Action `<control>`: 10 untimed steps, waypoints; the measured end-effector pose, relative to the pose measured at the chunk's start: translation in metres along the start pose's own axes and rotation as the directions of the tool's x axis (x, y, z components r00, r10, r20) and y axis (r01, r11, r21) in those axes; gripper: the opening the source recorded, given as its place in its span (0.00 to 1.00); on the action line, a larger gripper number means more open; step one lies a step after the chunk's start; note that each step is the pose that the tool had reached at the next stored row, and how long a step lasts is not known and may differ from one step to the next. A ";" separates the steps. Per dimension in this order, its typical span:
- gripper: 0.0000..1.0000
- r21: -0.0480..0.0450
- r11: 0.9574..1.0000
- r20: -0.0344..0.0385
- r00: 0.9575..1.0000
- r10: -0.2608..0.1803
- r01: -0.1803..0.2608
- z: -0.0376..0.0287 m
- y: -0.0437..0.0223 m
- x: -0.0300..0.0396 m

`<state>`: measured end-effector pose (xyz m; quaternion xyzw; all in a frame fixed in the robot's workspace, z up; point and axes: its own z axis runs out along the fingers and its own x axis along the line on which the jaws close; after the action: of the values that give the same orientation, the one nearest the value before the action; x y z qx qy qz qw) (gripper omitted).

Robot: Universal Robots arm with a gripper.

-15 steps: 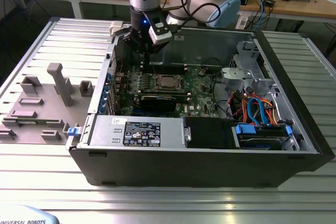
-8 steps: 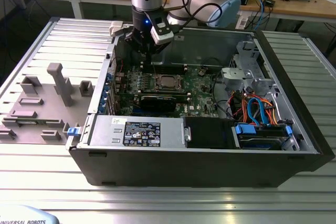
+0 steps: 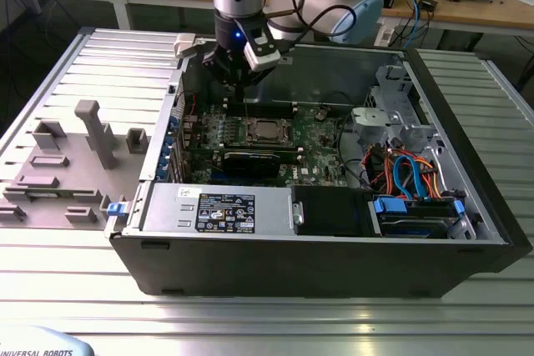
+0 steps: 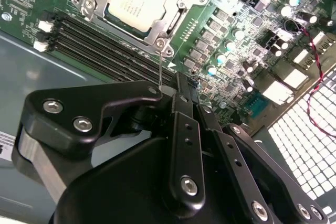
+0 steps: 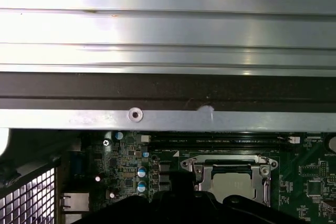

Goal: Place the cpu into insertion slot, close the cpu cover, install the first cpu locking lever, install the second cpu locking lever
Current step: 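Install the first cpu locking lever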

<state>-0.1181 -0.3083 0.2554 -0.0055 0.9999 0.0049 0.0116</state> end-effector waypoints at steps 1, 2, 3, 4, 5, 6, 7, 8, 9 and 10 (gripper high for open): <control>0.11 0.000 1.000 0.000 1.000 0.000 0.000 0.0000 0.0000 -0.0008; 0.11 0.000 1.000 0.000 1.000 0.000 0.000 0.0000 0.0000 -0.0016; 0.11 0.000 1.000 0.000 1.000 0.000 0.000 0.0001 0.0000 -0.0032; 0.11 0.000 1.000 0.000 1.000 0.000 0.000 0.0001 0.0000 -0.0047; 0.11 0.000 1.000 0.000 1.000 0.000 0.000 0.0001 -0.0001 -0.0060; 0.11 0.000 1.000 0.000 1.000 0.000 0.000 0.0002 -0.0001 -0.0082; 0.11 0.000 1.000 0.000 1.000 0.000 0.000 0.0002 -0.0001 -0.0097; 0.11 0.000 1.000 0.000 1.000 0.000 0.000 0.0002 -0.0001 -0.0112; 0.11 0.000 1.000 0.000 1.000 0.000 0.000 0.0003 -0.0001 -0.0130; 0.11 0.000 1.000 0.000 1.000 0.000 0.000 0.0003 -0.0002 -0.0148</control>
<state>-0.1033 -0.3083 0.2554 -0.0055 0.9999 0.0048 0.0114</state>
